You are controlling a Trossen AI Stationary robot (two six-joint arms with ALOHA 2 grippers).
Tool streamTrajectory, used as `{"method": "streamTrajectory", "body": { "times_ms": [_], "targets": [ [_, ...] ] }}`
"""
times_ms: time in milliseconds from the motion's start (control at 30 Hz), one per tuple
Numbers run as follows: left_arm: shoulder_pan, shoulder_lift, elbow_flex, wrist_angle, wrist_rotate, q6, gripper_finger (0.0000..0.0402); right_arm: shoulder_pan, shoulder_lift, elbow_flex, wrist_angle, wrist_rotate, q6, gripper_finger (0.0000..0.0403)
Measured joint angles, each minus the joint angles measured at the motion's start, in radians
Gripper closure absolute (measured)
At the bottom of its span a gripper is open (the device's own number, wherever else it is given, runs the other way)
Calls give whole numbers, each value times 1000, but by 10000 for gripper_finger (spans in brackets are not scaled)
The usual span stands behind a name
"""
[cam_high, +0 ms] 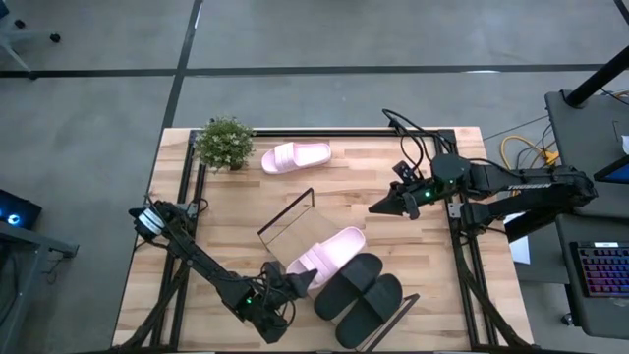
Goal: Pick and place slides into the shelf
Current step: Put the bottom pink slipper on the shelf beside the black slipper
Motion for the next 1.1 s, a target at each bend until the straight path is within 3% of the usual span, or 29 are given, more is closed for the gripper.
{"method": "streamTrajectory", "body": {
  "times_ms": [933, 1100],
  "targets": [
    [-1, -13, -3, -75, 124, 9, 400, 28, 0, -1, 16, 34, 24, 394],
    [-2, -13, 2, -70, 196, 10, 400, 28, 0, -1, 18, 49, 24, 394]
  ]
}}
